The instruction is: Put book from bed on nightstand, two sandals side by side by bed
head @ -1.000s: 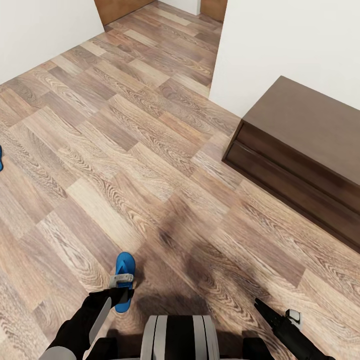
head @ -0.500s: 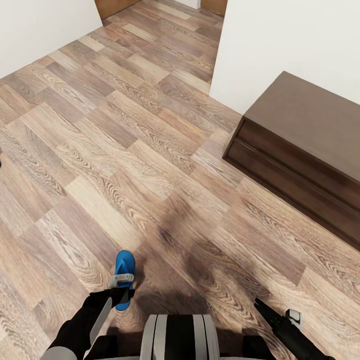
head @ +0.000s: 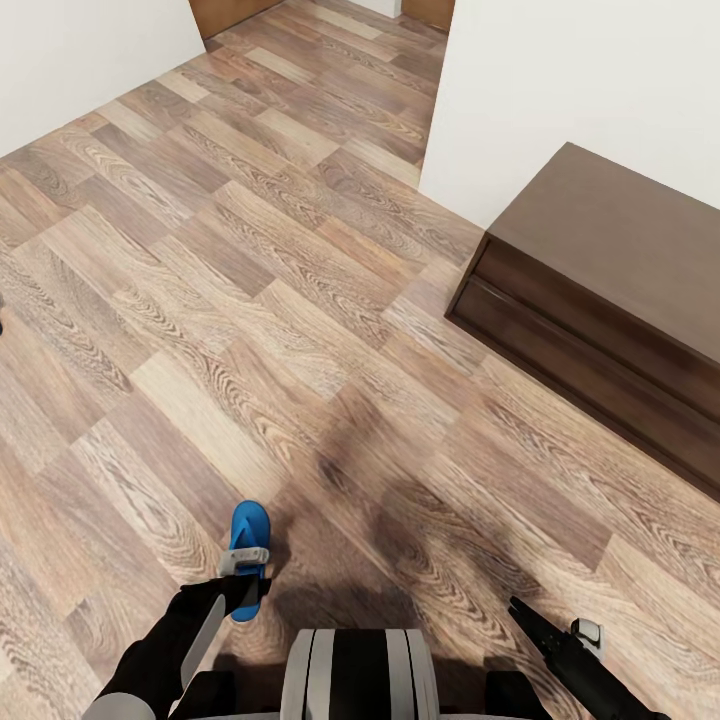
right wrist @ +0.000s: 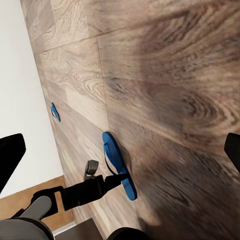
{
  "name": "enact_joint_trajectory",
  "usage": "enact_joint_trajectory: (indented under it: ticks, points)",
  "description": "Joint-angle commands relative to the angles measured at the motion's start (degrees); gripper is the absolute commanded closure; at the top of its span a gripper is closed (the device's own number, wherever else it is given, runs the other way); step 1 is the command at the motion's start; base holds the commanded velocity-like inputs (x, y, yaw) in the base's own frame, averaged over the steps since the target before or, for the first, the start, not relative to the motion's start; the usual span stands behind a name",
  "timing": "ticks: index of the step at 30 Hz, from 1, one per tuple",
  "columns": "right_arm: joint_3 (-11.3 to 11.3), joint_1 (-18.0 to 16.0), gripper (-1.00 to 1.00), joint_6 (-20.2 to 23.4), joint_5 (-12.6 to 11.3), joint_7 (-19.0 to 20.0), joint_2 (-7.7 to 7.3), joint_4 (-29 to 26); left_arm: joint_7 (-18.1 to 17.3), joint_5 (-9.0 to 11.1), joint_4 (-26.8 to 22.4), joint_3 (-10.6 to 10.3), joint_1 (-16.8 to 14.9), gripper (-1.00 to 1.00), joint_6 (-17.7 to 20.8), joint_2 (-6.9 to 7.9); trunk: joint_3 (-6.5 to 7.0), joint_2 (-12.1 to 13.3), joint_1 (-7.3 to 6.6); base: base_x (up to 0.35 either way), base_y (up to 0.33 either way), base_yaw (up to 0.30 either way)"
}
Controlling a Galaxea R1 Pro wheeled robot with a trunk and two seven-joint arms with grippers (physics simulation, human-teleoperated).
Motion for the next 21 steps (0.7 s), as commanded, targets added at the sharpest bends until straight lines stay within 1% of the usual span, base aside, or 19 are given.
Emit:
enact_joint_trajectory:
  ticks: [1,14,15,21]
  points:
    - [-0.01,-0.01,-1.0,0.54,-0.28,0.11,0.0,0.02,0.21,0.57,-0.08,-0.08,0.0,-1.0,0.28,0.03,-0.03,-0.01,-0.01,0.0,0.0,0.0]
    - [0.0,-0.01,-1.0,0.54,-0.25,0.11,0.0,0.06,-0.02,0.57,-0.64,-0.09,0.0,-1.0,0.34,-0.03,-0.03,-0.01,-0.01,0.0,0.0,0.0]
    - [0.01,-0.01,-1.0,0.54,-0.25,0.11,0.0,0.06,-0.03,0.57,-0.69,-0.09,0.0,1.0,0.35,-0.03,-0.03,-0.01,-0.01,0.0,0.0,0.0]
    - [-0.03,-0.01,-1.0,0.54,-0.25,0.11,0.0,0.06,-0.3,0.57,-0.93,-0.1,0.02,1.0,0.39,-0.04,-0.03,-0.01,-0.01,0.0,0.0,0.0]
